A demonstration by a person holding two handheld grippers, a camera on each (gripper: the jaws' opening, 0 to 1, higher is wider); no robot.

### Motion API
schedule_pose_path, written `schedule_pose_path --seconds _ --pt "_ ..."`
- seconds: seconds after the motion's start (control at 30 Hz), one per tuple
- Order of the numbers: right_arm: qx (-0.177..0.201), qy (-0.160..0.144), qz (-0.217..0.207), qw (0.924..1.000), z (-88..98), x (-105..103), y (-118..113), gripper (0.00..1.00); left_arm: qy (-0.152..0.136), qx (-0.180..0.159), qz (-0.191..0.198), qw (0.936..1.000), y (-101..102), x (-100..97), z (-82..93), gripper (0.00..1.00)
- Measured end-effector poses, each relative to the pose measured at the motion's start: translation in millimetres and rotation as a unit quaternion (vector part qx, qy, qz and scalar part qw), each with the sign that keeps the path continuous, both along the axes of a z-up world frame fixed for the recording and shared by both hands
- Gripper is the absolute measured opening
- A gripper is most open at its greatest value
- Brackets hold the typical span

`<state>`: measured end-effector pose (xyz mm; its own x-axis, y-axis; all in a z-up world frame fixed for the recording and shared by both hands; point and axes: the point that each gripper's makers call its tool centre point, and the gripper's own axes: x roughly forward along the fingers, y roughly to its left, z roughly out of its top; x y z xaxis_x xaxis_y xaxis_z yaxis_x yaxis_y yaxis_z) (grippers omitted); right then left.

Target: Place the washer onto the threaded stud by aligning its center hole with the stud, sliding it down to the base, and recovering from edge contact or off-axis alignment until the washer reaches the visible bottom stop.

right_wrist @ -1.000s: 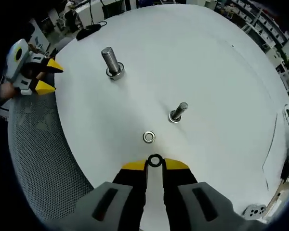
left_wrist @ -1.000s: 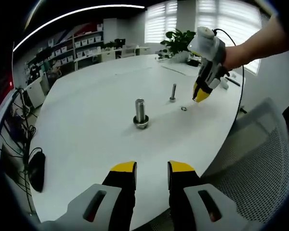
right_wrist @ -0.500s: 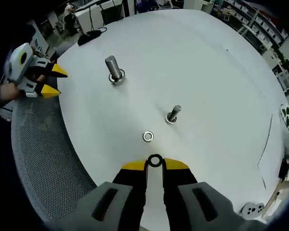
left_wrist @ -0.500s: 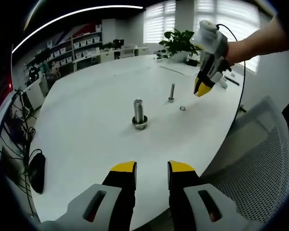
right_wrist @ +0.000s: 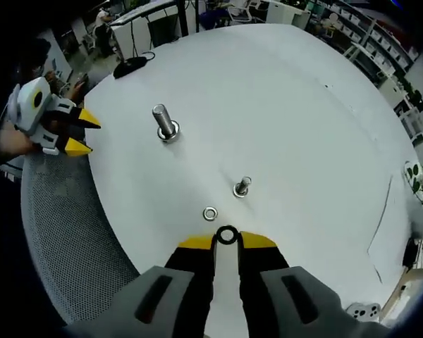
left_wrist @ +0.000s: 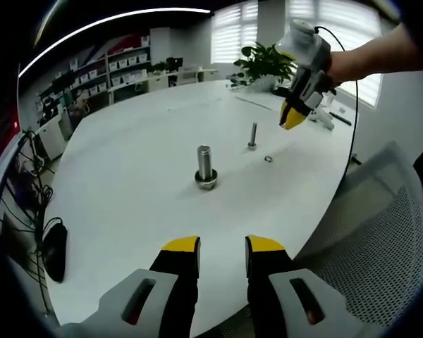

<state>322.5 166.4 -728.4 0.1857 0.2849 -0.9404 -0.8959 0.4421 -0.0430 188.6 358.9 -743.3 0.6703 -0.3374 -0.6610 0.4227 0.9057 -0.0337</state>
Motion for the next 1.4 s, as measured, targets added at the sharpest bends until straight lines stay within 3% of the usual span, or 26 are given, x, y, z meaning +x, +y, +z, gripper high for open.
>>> schedule_pose_path --seconds 0.7,1.4 --pt "0.014 -0.018 0.007 0.9997 14.1 21 6 0.13 0.003 0.003 0.001 1.0 0 0.0 -1.8 0.24" --pt "0.002 -0.01 0.048 0.9988 -2.7 38 32 0.13 0.007 0.01 0.002 0.9999 2 -0.9 -3.1 0.24"
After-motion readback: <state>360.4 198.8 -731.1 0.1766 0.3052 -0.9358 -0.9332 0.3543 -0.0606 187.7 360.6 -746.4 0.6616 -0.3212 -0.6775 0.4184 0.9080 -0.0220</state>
